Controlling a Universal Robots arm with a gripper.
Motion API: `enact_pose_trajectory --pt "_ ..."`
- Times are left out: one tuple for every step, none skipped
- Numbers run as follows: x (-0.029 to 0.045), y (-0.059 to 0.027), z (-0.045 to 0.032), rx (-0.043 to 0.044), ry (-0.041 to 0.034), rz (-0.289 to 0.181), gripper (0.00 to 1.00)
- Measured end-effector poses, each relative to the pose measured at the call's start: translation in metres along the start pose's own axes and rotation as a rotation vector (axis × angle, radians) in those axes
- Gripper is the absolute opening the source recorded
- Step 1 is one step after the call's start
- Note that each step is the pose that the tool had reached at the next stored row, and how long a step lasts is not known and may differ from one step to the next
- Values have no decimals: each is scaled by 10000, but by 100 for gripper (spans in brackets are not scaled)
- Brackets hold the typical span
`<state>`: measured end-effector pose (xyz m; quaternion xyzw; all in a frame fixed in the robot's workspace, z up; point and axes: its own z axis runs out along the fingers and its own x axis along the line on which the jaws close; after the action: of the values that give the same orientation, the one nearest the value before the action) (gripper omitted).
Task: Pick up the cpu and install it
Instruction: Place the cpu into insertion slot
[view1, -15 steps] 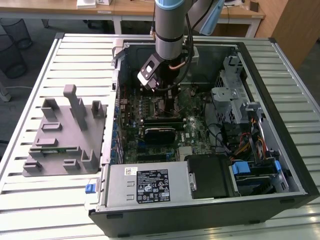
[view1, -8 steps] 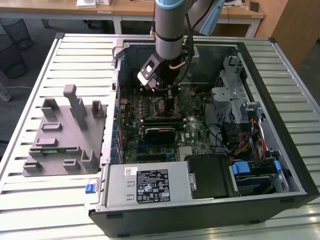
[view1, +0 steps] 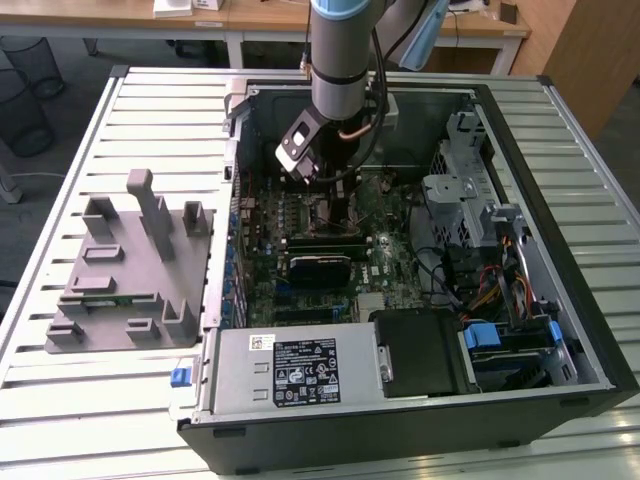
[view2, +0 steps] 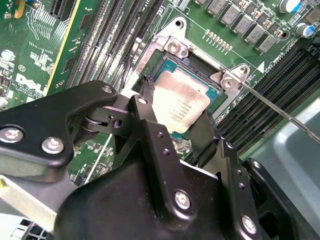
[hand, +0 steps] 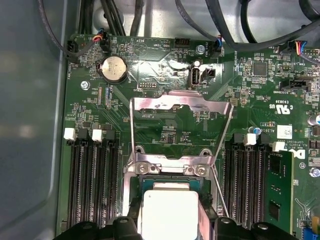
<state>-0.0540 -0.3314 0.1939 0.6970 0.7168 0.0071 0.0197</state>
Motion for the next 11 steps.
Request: enact_pose_trajectory --pt "0 0 2 1 -1 0 53" --pt "0 0 3 0 0 -1 53" --pt "0 1 4 -1 2 -1 53" --pt "1 1 5 -3 4 -1 53" --pt "1 1 5 -3 4 -1 53" --pt "1 1 5 -4 4 -1 53" --pt "2 2 9 -11 12 -1 55" --pt "2 2 8 -9 11 -1 55" --pt "1 1 7 -6 8 -1 55" --pt "1 1 6 -4 5 -1 60" --pt "1 1 6 -4 5 -1 60"
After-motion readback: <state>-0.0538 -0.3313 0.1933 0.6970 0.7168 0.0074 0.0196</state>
